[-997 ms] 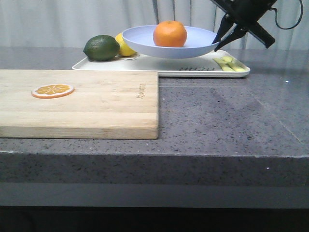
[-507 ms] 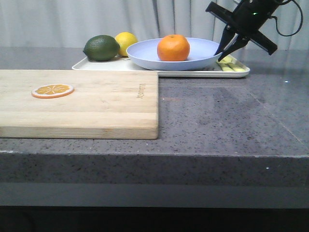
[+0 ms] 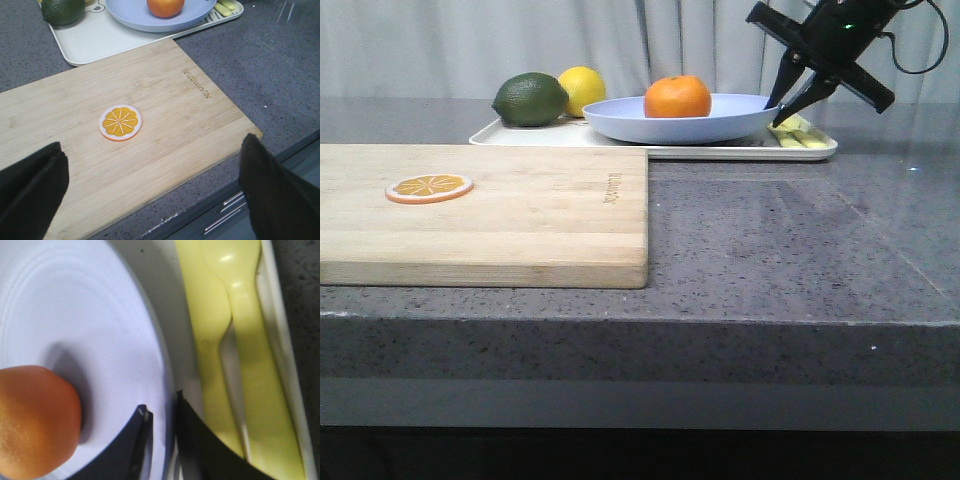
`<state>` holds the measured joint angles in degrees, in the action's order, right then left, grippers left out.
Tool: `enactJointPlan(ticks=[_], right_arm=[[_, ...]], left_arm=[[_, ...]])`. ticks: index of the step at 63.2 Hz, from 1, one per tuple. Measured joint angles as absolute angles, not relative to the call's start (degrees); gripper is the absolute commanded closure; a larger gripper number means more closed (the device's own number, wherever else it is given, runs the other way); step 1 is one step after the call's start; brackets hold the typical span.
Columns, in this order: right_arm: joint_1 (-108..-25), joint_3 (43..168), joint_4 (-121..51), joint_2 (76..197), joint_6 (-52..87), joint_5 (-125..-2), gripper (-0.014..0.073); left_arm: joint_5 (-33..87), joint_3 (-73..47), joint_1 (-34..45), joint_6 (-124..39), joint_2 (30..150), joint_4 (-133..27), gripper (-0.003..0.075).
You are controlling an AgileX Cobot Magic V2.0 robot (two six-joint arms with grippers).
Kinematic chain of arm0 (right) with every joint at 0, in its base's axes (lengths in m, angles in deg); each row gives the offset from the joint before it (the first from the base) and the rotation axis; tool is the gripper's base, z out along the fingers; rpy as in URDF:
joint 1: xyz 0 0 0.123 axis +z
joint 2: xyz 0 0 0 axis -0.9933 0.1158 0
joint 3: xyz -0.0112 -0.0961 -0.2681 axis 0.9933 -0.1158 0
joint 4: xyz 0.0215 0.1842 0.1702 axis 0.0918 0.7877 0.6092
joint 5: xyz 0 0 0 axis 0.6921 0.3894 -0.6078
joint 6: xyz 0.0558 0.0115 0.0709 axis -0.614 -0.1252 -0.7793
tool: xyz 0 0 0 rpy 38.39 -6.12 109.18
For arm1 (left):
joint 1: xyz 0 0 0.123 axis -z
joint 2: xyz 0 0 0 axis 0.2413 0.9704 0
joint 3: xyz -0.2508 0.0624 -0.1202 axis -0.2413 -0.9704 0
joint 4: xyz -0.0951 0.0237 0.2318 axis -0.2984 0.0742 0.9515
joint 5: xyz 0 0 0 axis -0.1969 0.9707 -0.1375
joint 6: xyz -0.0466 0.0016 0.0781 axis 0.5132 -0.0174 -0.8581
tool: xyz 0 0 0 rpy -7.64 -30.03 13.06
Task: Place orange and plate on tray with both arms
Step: 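Open the right gripper and raise it away from the plate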
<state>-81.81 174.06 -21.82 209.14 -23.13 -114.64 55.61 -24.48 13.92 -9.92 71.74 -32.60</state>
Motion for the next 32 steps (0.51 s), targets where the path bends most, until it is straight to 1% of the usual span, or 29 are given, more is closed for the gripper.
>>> enactJointPlan(ticks=[5,20,32], right_arm=[[-81.8,174.1,-21.7,209.1,-23.1,-114.6,0.0270],[-81.8,174.3,-21.4,208.5,-23.1,-114.6,0.0270],[-81.8,174.3,-24.7,205.2,-23.1,-114.7,0.0270]], left_arm=[[55.6,-24.5,13.9,-9.9,71.7,-32.6,0.0047],[55.6,-24.5,13.9,-9.9,71.7,-32.6,0.0047],[55.6,-24.5,13.9,-9.9,71.7,-32.6,0.0047]])
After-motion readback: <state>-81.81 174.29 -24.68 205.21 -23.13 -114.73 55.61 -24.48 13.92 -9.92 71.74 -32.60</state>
